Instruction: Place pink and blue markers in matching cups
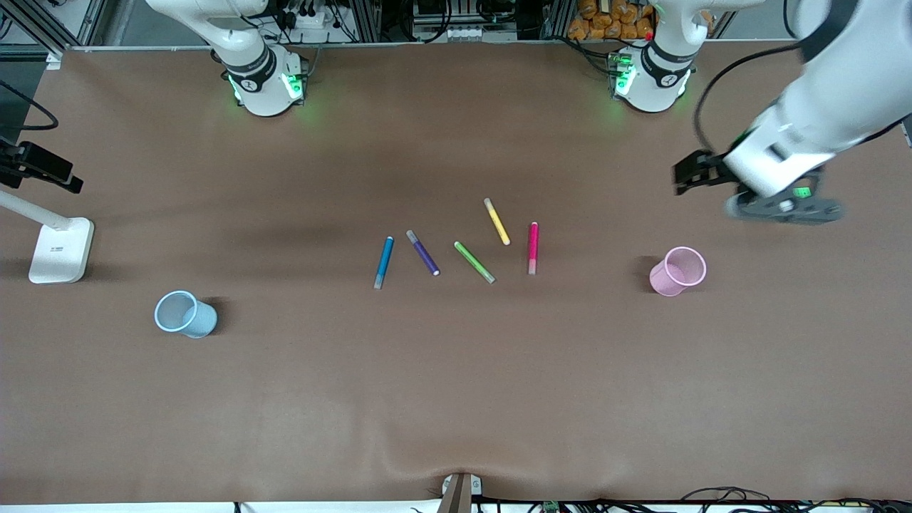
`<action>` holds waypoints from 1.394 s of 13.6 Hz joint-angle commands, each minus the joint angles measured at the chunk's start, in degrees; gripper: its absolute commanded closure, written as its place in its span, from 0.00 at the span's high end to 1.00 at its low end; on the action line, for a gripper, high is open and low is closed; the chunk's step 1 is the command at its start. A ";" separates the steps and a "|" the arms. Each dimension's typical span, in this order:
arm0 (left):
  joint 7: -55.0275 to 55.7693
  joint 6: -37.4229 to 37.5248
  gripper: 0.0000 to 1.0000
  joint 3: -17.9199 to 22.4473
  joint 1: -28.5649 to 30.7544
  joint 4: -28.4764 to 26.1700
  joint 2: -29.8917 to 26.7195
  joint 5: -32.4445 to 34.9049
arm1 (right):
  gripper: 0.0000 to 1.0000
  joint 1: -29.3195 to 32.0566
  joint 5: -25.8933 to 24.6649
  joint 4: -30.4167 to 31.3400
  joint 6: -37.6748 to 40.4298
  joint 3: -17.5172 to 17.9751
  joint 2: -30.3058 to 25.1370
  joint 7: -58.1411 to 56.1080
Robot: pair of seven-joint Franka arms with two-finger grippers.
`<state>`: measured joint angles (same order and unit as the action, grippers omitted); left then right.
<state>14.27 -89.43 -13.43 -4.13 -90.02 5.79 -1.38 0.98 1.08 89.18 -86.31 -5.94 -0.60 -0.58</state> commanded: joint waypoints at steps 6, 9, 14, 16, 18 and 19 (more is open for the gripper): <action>10.76 -11.97 1.00 -0.19 -10.36 1.16 20.03 0.15 | 1.00 0.87 -0.02 -0.85 0.71 0.75 0.34 0.58; 14.65 -17.16 1.00 -0.02 -14.24 0.46 26.01 2.68 | 1.00 0.87 -0.02 -0.85 0.71 0.67 0.34 0.58; 14.73 -19.90 0.86 -0.19 -14.51 0.81 33.75 3.31 | 1.00 0.96 -0.02 -0.85 0.71 0.67 0.34 0.58; 13.95 -19.99 0.80 -0.19 -14.86 0.89 35.69 3.14 | 1.00 0.96 -0.02 -0.85 0.71 0.67 0.34 0.58; 14.64 -19.99 0.73 -0.19 -16.17 1.24 36.75 2.70 | 1.00 0.96 -0.02 -0.85 0.71 0.67 0.34 0.58; 14.99 -19.99 0.68 -0.19 -16.79 1.51 37.45 2.61 | 1.00 0.96 -0.02 -0.85 0.71 0.67 0.34 0.58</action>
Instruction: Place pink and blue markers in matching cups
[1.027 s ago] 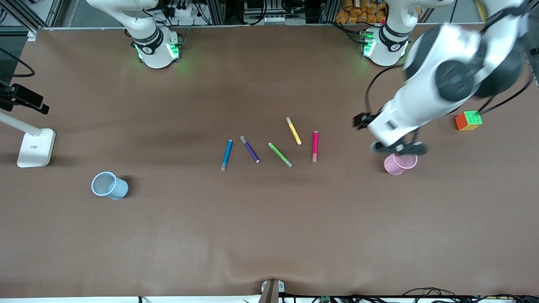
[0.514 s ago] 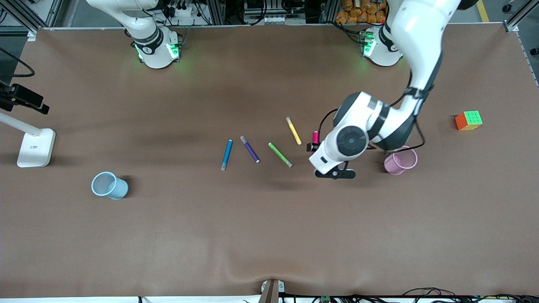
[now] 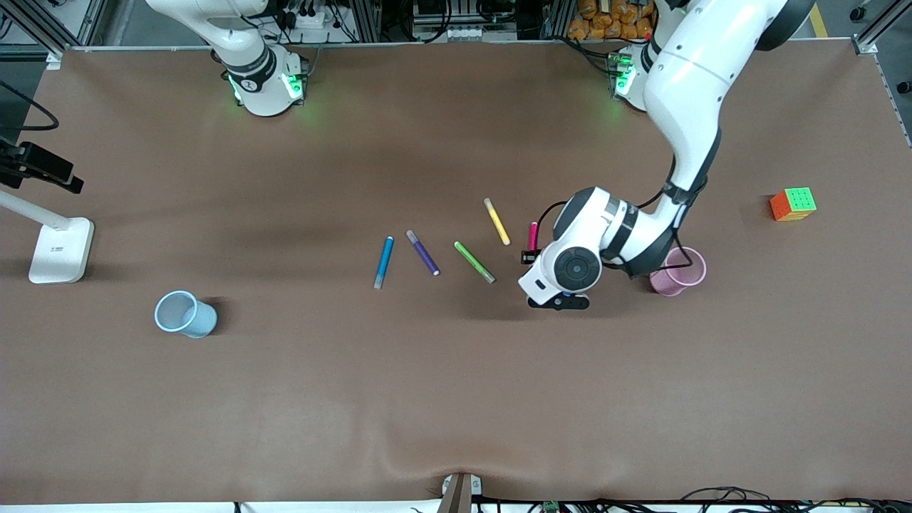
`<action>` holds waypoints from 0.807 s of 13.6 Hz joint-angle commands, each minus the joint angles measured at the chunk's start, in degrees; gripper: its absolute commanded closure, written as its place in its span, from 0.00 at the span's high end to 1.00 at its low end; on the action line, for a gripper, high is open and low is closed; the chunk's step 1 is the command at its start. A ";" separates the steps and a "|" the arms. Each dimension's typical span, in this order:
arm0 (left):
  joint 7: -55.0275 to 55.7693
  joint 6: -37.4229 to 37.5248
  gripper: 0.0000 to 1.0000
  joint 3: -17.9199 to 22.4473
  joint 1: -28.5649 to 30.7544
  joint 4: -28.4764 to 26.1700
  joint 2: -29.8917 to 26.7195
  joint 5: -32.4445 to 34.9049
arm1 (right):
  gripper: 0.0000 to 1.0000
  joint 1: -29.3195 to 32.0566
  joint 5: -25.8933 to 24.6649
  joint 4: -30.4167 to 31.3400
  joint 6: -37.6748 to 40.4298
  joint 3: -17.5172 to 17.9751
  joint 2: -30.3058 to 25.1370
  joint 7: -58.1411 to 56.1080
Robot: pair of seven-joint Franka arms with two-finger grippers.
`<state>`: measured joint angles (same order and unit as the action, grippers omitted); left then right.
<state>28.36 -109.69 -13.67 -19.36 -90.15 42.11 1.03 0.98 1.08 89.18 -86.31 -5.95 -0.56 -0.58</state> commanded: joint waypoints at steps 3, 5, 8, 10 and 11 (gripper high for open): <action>0.91 -0.96 0.65 0.05 -1.55 1.64 2.18 0.20 | 1.00 0.87 -0.02 -0.85 0.61 0.77 0.30 0.58; 0.99 -2.28 0.57 0.05 -2.08 1.64 3.33 0.12 | 1.00 0.87 -0.02 -0.85 0.61 0.68 0.30 0.58; 1.08 -2.28 0.44 0.05 -2.34 1.73 4.12 0.20 | 1.00 0.87 -0.02 -0.85 0.61 0.77 0.30 0.58; 1.08 -2.28 0.13 0.05 -2.78 2.43 4.64 0.20 | 1.00 0.87 -0.02 -0.85 0.53 0.77 0.30 0.58; 1.17 -2.28 0.00 0.05 -2.96 2.43 4.65 0.20 | 1.00 0.87 -0.02 -0.85 0.52 0.77 0.30 0.58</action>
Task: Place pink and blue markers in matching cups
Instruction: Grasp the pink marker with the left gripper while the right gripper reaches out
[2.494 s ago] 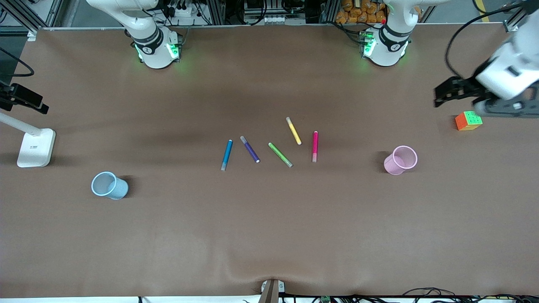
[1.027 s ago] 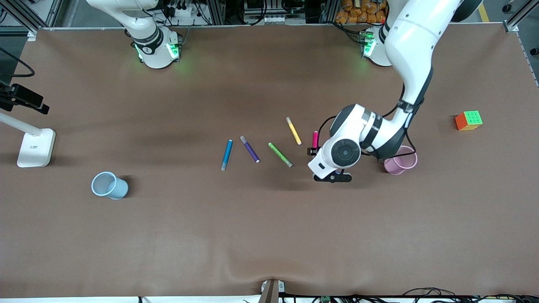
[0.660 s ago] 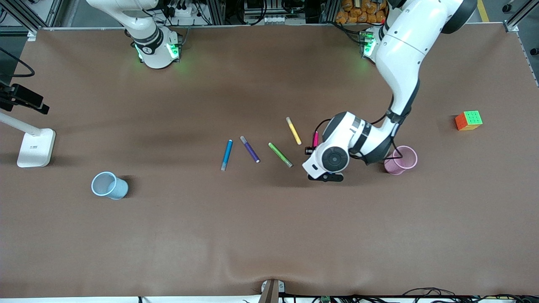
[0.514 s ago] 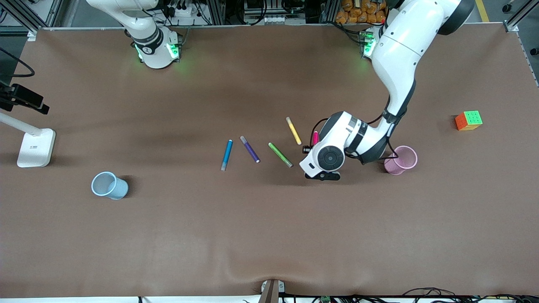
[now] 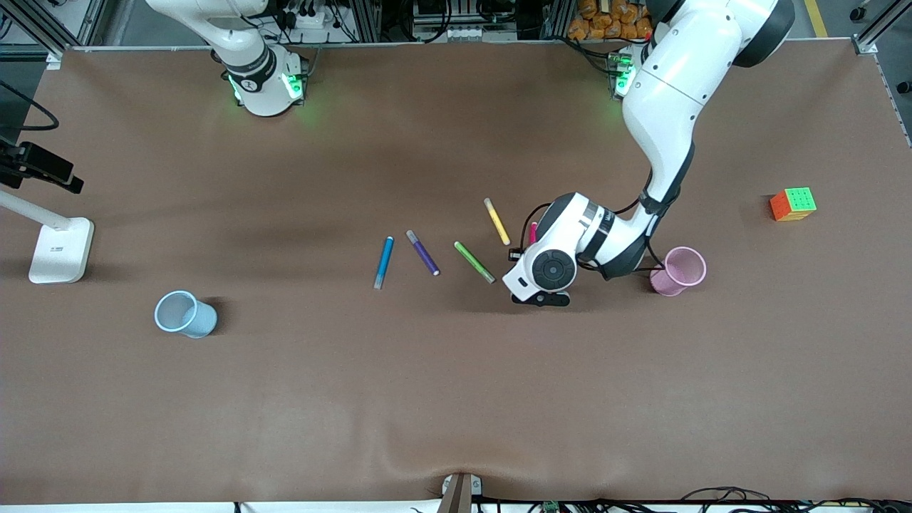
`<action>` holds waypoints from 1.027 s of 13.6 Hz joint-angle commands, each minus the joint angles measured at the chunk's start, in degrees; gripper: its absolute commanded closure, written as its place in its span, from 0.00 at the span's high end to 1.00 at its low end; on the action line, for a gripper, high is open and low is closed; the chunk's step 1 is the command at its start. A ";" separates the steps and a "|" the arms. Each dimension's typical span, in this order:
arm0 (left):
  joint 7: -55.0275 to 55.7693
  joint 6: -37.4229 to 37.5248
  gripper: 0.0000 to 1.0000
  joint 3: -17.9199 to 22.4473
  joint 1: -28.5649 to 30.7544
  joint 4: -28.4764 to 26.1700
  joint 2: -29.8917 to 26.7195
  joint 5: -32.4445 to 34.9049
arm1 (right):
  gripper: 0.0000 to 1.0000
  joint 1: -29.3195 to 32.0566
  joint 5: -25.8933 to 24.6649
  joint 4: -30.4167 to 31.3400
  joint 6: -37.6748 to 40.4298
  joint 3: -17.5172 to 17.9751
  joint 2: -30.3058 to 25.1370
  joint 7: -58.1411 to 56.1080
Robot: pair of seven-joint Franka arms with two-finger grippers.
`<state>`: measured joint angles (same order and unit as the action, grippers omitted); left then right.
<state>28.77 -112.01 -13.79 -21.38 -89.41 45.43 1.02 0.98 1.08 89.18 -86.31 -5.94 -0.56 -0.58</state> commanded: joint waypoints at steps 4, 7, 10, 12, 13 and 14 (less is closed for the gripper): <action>3.21 0.03 0.00 0.95 -2.09 3.35 1.15 1.00 | 1.00 0.78 0.07 -0.85 0.44 0.75 0.38 0.58; 10.14 0.91 0.00 1.92 -2.45 5.81 -2.44 7.74 | 1.00 0.43 0.07 -0.85 0.17 0.75 0.39 0.58; 9.90 1.53 0.00 2.71 1.15 7.76 -7.09 10.58 | 1.00 -0.62 0.59 -0.94 -0.09 1.10 1.09 0.58; 9.55 3.10 0.00 2.71 4.31 7.67 -10.08 10.76 | 1.00 -2.29 2.87 -1.03 -0.18 1.02 2.23 0.58; 8.76 4.33 0.00 2.71 5.72 7.67 -11.58 10.76 | 1.00 -2.38 4.10 -1.29 -0.18 1.10 2.84 0.58; 7.36 5.21 0.00 2.71 7.39 7.67 -13.16 10.76 | 1.00 -2.73 5.59 -1.47 -0.18 1.02 3.28 0.58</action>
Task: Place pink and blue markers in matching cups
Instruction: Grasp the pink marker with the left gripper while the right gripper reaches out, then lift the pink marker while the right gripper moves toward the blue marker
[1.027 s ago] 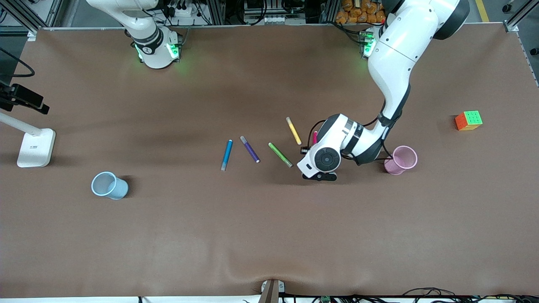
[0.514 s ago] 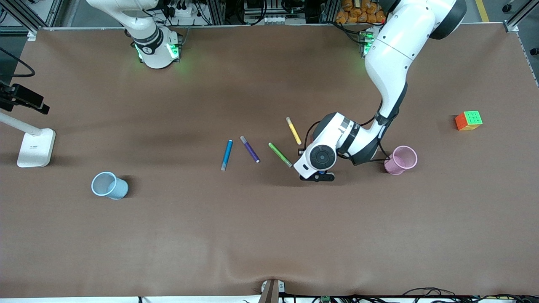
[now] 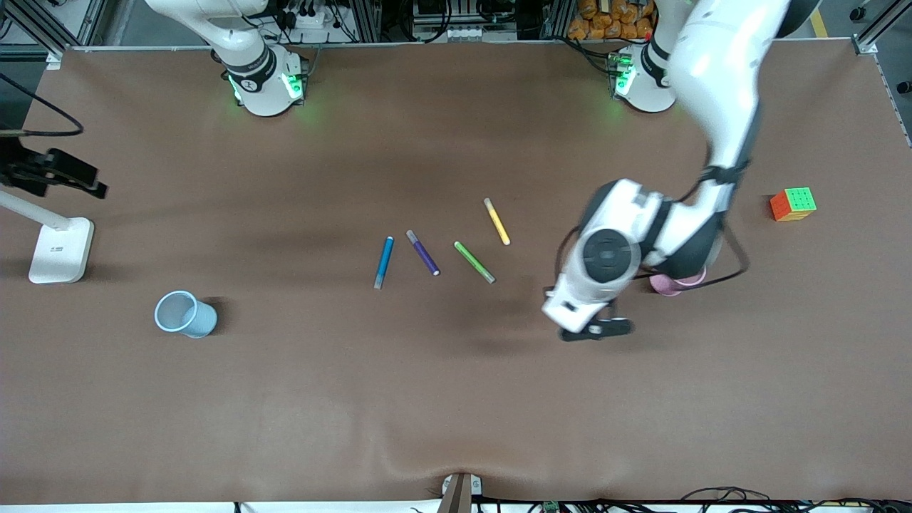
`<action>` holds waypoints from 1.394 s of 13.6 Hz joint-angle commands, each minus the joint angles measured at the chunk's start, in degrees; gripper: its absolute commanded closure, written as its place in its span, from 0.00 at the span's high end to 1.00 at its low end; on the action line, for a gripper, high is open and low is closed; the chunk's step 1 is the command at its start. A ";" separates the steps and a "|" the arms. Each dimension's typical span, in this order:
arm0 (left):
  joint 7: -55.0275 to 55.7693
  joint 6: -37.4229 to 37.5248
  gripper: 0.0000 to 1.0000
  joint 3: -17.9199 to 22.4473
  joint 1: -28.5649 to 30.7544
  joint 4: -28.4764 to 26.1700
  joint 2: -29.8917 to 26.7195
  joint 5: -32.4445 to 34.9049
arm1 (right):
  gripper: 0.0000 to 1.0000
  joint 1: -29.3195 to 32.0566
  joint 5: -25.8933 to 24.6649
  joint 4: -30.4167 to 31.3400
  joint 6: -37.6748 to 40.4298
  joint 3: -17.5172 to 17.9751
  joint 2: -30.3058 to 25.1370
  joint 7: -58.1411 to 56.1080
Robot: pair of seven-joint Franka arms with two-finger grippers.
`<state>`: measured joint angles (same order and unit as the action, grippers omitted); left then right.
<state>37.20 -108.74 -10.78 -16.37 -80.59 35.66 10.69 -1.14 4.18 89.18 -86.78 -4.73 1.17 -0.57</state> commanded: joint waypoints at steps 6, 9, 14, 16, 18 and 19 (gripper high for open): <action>-1.96 5.20 0.00 -0.47 7.84 -1.06 -11.92 0.91 | 1.00 -7.10 8.21 -1.73 -4.08 -0.19 7.87 0.22; -1.61 7.31 0.00 -0.21 7.84 -0.97 -13.86 0.92 | 1.00 -12.47 8.21 -1.73 -10.67 -0.19 14.11 0.21; -1.87 9.16 0.00 0.67 7.84 -1.06 -16.32 1.53 | 1.00 -13.89 9.61 -1.73 -12.79 -0.19 20.35 -3.39; -1.96 9.43 0.00 0.67 7.93 -1.06 -16.68 1.96 | 1.00 -15.02 8.66 -1.65 -13.15 -0.19 23.34 -4.00; -1.96 10.39 0.00 0.58 7.93 -1.06 -16.76 5.12 | 1.00 -16.52 8.39 -1.73 -13.41 -0.19 25.28 -3.48; -2.13 10.83 0.00 0.67 7.93 -1.06 -16.94 6.61 | 1.00 -17.14 8.21 -1.73 -15.67 -0.28 25.98 -3.13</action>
<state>35.00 -99.14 -10.01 -8.62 -80.49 20.31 14.39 -16.70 12.49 89.06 -101.13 -4.42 25.51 -3.83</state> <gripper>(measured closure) 0.828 0.000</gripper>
